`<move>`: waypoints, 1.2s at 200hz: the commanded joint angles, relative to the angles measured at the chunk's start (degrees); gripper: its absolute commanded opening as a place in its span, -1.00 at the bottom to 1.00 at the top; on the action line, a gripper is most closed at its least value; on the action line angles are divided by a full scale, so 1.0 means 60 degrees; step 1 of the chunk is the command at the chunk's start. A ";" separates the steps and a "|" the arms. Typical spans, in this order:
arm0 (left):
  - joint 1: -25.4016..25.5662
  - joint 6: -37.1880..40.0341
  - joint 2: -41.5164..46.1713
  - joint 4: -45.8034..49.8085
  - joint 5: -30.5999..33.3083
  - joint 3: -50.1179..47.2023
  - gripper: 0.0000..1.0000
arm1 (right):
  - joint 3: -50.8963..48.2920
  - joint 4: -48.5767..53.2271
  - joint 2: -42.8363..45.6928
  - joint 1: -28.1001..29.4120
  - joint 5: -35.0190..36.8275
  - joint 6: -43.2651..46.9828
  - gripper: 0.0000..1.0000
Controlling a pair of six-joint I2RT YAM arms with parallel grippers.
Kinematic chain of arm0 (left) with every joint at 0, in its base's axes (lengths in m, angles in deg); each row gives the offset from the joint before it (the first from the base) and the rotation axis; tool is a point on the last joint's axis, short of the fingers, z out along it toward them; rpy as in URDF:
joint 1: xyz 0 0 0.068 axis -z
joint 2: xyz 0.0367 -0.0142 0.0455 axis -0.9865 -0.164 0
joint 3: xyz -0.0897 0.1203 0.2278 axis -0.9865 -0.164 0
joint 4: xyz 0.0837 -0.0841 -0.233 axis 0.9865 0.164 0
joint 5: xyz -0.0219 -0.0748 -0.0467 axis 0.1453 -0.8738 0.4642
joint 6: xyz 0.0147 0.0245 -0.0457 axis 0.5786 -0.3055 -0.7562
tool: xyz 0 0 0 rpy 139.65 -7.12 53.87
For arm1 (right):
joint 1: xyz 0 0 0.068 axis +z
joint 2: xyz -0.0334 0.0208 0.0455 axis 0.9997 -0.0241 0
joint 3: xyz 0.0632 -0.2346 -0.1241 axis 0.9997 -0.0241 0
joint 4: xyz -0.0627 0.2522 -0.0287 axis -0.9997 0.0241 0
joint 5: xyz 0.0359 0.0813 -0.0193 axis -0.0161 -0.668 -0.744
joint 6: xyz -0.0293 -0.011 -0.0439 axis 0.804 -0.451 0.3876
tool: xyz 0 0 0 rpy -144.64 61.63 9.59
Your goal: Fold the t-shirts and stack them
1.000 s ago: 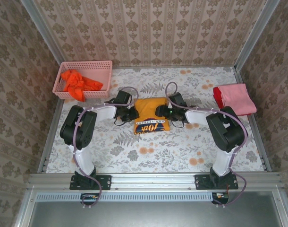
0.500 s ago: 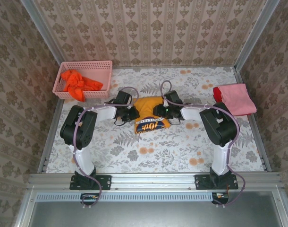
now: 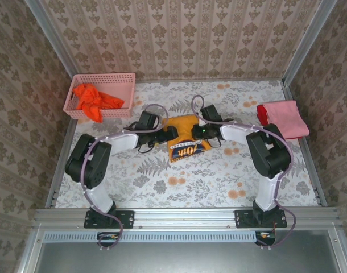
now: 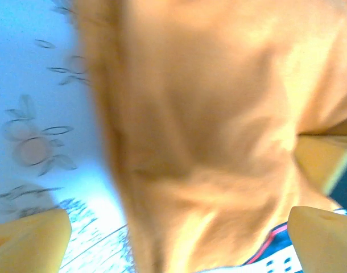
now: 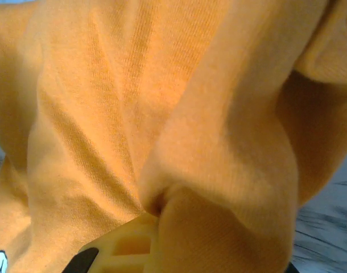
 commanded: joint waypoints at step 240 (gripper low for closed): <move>0.1283 0.5120 0.0867 -0.2670 -0.1144 0.0175 1.00 | 0.3951 0.5007 0.1320 -0.5726 0.2844 0.8834 -1.00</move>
